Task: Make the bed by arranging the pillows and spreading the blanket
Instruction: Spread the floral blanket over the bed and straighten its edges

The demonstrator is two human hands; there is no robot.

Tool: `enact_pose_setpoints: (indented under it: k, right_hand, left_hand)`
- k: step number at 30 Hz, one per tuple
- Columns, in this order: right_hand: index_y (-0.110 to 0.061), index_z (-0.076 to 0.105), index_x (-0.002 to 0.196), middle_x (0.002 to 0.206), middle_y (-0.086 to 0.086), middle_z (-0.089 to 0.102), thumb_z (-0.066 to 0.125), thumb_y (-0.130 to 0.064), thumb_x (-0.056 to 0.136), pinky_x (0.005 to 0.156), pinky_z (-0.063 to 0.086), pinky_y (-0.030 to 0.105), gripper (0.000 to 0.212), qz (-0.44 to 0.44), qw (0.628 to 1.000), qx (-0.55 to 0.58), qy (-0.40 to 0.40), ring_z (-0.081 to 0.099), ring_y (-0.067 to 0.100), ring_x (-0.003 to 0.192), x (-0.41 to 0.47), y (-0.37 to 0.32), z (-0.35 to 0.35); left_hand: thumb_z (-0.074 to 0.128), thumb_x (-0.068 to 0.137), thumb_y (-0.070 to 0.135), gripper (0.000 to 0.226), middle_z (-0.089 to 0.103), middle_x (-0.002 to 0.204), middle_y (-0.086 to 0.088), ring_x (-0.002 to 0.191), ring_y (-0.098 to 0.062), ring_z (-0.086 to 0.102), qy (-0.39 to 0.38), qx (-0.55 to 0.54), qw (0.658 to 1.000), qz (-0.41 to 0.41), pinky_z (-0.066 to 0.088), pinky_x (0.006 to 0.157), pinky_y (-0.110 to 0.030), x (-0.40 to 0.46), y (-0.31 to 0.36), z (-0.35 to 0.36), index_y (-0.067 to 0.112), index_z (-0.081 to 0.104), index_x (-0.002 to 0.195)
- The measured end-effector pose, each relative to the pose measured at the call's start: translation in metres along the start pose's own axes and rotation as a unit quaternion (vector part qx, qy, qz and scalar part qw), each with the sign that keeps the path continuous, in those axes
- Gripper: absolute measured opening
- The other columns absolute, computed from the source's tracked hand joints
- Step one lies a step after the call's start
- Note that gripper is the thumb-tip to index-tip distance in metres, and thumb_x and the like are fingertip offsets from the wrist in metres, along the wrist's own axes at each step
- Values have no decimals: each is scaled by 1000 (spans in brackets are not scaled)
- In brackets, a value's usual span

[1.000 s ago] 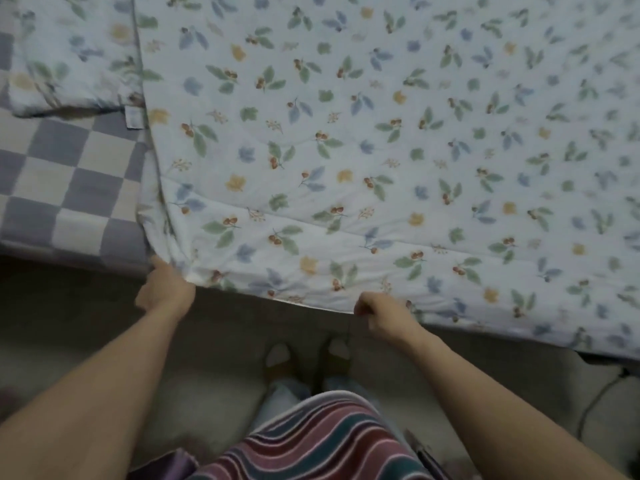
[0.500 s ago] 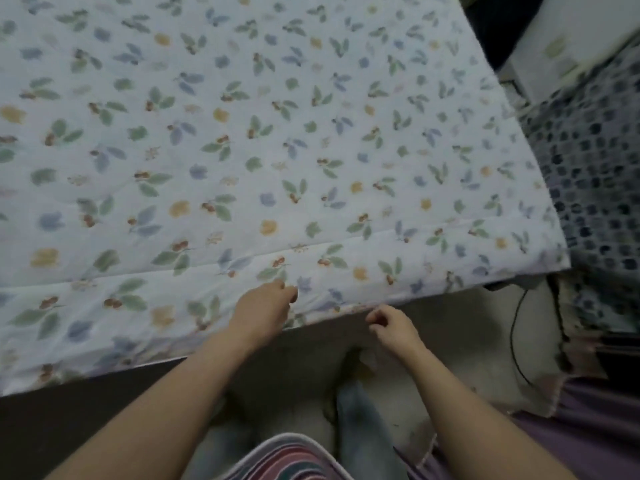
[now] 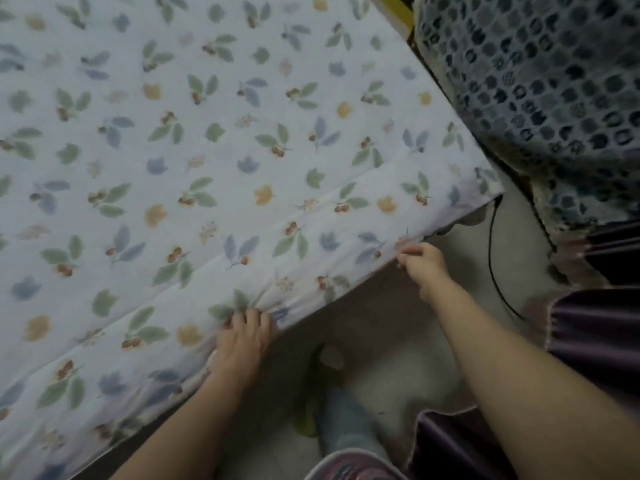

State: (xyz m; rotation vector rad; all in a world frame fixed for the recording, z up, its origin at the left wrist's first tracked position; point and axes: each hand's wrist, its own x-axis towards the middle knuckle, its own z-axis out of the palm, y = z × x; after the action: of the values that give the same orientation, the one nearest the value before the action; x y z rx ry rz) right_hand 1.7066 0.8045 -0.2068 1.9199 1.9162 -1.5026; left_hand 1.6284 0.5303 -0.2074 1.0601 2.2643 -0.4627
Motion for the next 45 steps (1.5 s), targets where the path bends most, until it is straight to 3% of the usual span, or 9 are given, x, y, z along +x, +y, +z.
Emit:
enact_pose_setpoints:
  k: [2,4,7,11,15,20,27,36,45]
  right_hand:
    - [-11,57,85,81,6,55,60,1,85,58,40,21,12,14,998,53,-21,51,19,74,18,0,6]
    - [-16,47,69,72,5,49,59,3,85,49,43,20,27,33,994,101,-15,47,15,61,29,0,12]
    - [-14,50,60,63,4,49,57,12,81,41,37,7,34,12,996,78,52,48,7,53,35,16,7]
    - [-7,67,83,94,14,64,60,5,79,73,44,22,15,12,998,6,63,58,25,88,24,21,1]
    - [-3,65,103,127,21,49,46,7,82,101,36,28,30,-43,990,-96,88,51,36,111,2,-12,5]
    - [-8,57,113,135,13,36,45,7,87,104,35,31,33,-131,978,-160,17,46,31,118,-78,-54,40]
    - [-18,59,114,121,-2,56,47,-6,92,89,42,24,28,-300,925,-189,-134,53,15,106,-245,-98,137]
    - [-17,58,106,102,2,64,46,-5,93,84,51,30,22,-357,877,-192,-258,61,16,94,-434,-130,255]
    - [-16,57,113,104,3,65,44,-7,93,60,45,16,25,-404,791,-284,-361,63,17,88,-537,-151,369]
  left_hand:
    - [67,59,3,37,59,72,-16,54,-31,58,51,12,998,47,42,36,-27,9,1,13,6,50,91]
    - [47,65,9,21,56,59,-12,42,-27,54,57,-17,995,80,38,32,-22,11,2,14,10,40,84]
    - [39,88,15,26,61,99,-12,86,-27,64,-28,-87,992,89,49,70,-30,6,4,18,14,41,114]
    - [33,99,17,44,39,145,-7,129,-24,43,-132,-146,978,64,33,107,-30,-1,-8,26,14,26,142]
    - [40,97,23,24,54,126,-6,110,-22,54,-90,-229,969,31,41,91,-30,-7,-29,16,18,44,119]
    - [37,94,16,21,60,117,-5,102,-23,56,26,-262,964,-22,42,83,-31,-35,-86,-15,19,53,109]
    - [36,97,15,22,59,115,-1,95,-21,54,157,-312,933,-92,35,71,-26,-150,-227,-29,16,52,112]
    - [41,95,13,18,61,103,0,85,-17,52,250,-395,855,-226,37,69,-28,-334,-383,19,15,54,107]
    - [43,95,12,10,62,100,-4,94,-22,58,259,-478,770,-334,42,69,-30,-445,-460,88,21,48,93]
